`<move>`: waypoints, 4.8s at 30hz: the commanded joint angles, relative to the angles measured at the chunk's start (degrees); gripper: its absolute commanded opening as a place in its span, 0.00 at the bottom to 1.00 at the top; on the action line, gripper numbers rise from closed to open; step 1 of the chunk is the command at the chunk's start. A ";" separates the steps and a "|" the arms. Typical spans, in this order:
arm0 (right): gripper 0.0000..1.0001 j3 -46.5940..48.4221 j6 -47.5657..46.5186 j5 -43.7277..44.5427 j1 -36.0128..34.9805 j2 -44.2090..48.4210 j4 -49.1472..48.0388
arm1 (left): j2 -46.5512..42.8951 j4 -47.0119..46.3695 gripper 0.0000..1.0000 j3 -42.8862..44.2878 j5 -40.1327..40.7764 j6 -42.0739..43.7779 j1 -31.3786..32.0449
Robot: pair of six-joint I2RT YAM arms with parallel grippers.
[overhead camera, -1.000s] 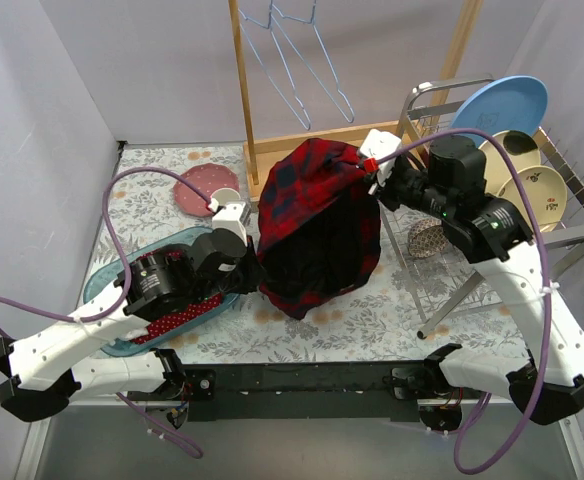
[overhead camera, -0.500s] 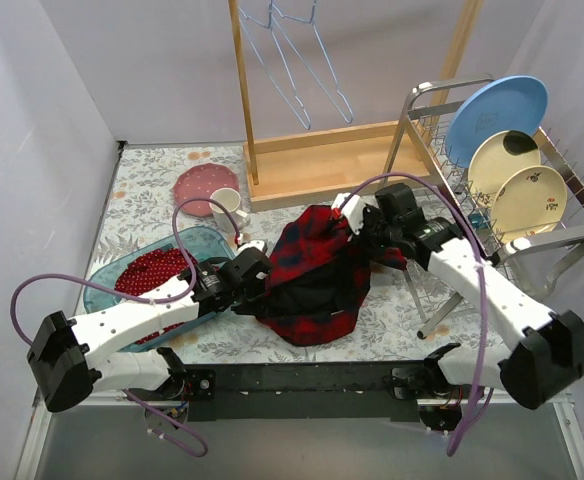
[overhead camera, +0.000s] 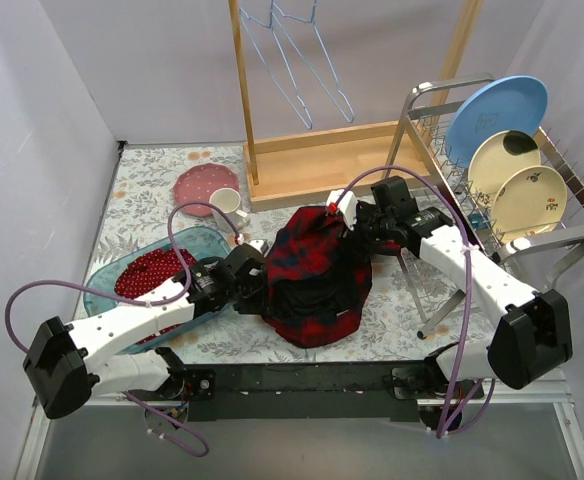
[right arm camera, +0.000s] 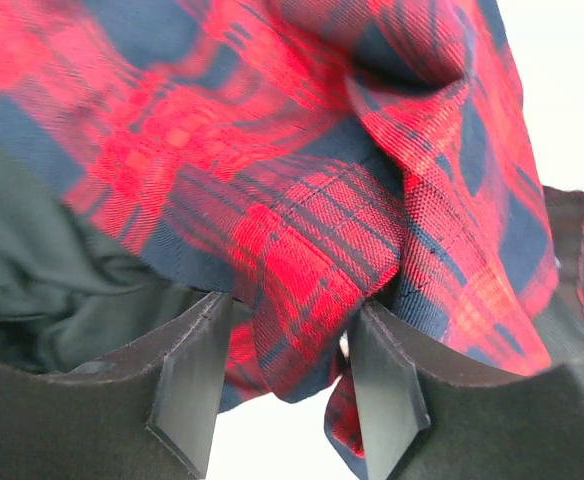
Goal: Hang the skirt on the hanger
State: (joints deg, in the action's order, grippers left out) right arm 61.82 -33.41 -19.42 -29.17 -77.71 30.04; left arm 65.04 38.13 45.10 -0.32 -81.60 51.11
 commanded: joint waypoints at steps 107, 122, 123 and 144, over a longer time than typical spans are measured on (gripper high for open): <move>0.54 5.77 8.63 -2.81 3.33 -1.66 -8.42 | -12.57 5.12 0.20 -3.00 6.21 -6.38 -4.71; 0.01 20.51 2.48 4.12 2.36 8.08 3.17 | -15.02 12.23 0.00 19.97 10.07 2.58 -4.62; 0.01 22.97 2.30 4.65 2.36 9.06 4.31 | -15.03 12.32 0.00 22.37 9.90 4.07 -4.62; 0.01 44.90 3.00 -9.67 6.84 27.79 18.65 | -20.91 6.17 0.00 40.88 -15.16 15.95 -4.62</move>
State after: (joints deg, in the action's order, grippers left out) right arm 110.28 -29.63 -28.77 -23.20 -51.00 48.86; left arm 46.50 44.23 91.48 -13.04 -64.95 46.92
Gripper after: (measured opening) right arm 0.024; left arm 0.026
